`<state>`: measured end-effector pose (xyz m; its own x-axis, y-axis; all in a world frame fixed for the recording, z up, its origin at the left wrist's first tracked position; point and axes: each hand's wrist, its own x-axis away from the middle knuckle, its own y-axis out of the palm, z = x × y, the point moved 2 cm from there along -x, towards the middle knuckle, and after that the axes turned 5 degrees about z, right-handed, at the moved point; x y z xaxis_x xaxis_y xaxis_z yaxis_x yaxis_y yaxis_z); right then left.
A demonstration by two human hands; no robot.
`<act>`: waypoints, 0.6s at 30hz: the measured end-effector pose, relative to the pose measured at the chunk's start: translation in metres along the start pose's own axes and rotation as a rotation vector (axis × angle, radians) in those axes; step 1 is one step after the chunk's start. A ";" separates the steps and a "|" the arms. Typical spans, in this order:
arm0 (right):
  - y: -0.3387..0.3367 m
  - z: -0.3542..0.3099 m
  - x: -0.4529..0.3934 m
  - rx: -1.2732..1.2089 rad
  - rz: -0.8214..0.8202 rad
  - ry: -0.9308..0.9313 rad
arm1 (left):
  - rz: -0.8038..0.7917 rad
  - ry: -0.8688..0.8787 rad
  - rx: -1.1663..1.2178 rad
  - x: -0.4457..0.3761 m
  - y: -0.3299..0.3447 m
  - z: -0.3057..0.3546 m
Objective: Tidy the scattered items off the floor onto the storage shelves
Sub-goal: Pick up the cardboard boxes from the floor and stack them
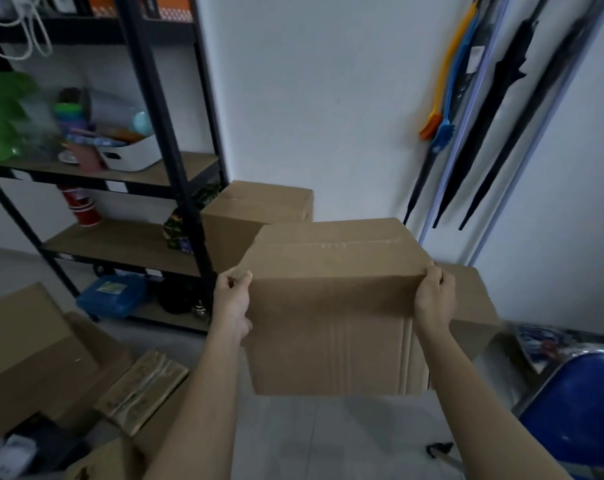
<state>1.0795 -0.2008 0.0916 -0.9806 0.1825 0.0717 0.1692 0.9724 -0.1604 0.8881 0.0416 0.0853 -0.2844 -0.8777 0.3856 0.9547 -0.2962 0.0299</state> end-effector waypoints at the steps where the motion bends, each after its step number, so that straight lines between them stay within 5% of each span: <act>1: -0.002 0.004 -0.013 -0.004 0.001 0.022 | -0.015 -0.005 -0.004 -0.003 0.013 -0.002; 11: 0.032 0.033 -0.110 -0.133 0.166 0.116 | -0.163 -0.004 -0.012 -0.080 0.138 0.007; 18: 0.101 0.034 -0.174 -0.110 0.081 0.110 | -0.112 0.014 -0.033 -0.177 0.193 0.020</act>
<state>1.2635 -0.1391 0.0299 -0.9476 0.2696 0.1712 0.2628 0.9629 -0.0616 1.1243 0.1470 0.0416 -0.3905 -0.8435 0.3688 0.9135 -0.4047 0.0417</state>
